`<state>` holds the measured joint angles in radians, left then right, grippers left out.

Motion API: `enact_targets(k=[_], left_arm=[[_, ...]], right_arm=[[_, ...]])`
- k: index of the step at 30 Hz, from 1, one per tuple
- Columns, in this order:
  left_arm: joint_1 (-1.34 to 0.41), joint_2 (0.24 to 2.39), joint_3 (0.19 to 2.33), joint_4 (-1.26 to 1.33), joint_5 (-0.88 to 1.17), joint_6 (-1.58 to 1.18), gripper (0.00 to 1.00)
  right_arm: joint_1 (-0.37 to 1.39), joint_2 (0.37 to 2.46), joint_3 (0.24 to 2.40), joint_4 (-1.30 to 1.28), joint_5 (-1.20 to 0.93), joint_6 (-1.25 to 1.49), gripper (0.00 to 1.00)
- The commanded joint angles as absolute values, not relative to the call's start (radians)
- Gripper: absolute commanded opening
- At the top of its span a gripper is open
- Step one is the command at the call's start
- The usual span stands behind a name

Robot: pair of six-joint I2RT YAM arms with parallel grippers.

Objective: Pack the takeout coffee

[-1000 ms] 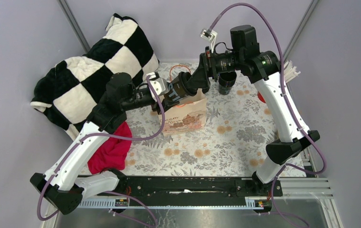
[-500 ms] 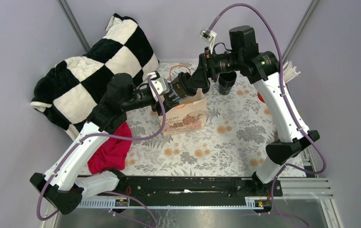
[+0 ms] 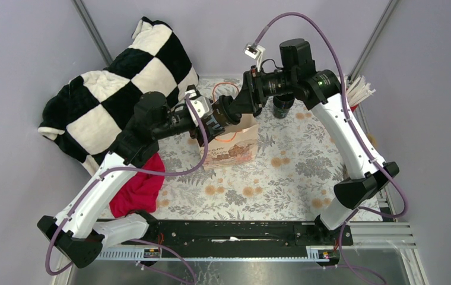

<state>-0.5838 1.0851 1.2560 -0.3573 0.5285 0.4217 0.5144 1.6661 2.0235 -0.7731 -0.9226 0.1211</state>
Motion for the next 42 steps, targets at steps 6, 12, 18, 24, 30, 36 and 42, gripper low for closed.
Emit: enact_targets(k=[6,12,18,24,30,36,42], left_arm=[[-0.584,0.982,1.262,-0.307,0.428,0.377,0.99],[-0.584,0.897,1.291,-0.307,0.267,0.167,0.99],[-0.584,0.953,1.463,-0.527,-0.127,-0.278,0.99],[-0.580,1.367,1.920,-1.175,-0.156,-0.515,0.85],[-0.568,1.611,2.174,-1.455,-0.137,-0.573,0.79],[-0.566,1.662,2.128,-1.456,-0.109,-0.617,0.81],[-0.558,1.674,2.083,-1.456,-0.177,-0.673,0.70]], right_arm=[[0.512,1.596,1.994,-0.722,-0.783,0.139,0.58],[0.508,1.560,1.956,-0.685,-0.683,0.150,0.53],[0.508,1.493,1.917,-0.603,-0.581,0.136,0.54],[0.508,1.422,1.882,-0.606,-0.439,0.019,0.55],[0.508,1.344,1.813,-0.598,-0.349,-0.044,0.55],[0.509,1.274,1.731,-0.585,-0.336,-0.073,0.55],[0.508,1.255,1.719,-0.612,-0.335,-0.117,0.55]])
